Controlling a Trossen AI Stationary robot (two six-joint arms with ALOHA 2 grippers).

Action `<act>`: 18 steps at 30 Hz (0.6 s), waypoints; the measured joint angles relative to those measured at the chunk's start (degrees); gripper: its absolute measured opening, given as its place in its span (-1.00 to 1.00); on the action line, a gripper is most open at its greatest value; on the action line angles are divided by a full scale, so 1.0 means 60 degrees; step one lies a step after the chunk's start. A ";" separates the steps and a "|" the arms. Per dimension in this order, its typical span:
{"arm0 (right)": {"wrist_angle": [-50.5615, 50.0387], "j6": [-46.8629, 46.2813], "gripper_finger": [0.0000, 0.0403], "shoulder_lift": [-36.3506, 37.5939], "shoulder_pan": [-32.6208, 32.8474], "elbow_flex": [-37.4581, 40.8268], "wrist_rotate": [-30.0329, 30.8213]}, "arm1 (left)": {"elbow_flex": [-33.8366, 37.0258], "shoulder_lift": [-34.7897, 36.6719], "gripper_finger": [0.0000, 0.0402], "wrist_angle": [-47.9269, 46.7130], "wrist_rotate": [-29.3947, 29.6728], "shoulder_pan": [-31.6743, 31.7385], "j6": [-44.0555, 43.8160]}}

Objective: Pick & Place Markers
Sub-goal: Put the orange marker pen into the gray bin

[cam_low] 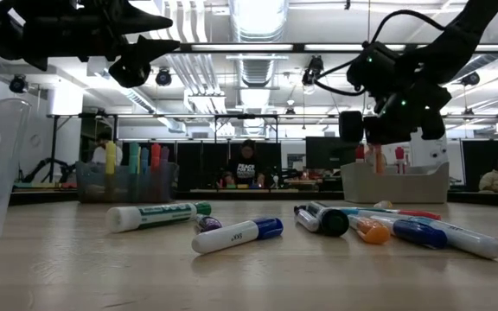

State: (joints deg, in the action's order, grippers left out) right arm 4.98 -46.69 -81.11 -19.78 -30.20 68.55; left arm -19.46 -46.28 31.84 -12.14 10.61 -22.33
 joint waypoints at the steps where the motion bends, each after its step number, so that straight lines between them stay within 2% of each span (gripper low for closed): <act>1: 0.0038 0.0024 -0.69 -0.0002 0.0002 0.0000 0.0000 | 0.0000 0.0000 -0.20 0.0000 0.0000 -0.0002 0.0000; 10: 0.0240 0.0042 -0.69 -0.0002 0.0094 0.0055 -0.0126 | 0.0000 0.0004 -0.20 -0.0015 0.0000 0.0000 0.0000; 18: 0.0904 0.0706 -0.69 -0.0002 0.0450 0.0204 -0.0101 | 0.0000 0.0004 -0.20 -0.0037 0.0000 -0.0001 0.0000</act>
State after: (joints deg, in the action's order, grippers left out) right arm 10.41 -42.45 -81.12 -17.08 -28.97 67.95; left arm -19.46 -46.26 31.62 -12.14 10.61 -22.33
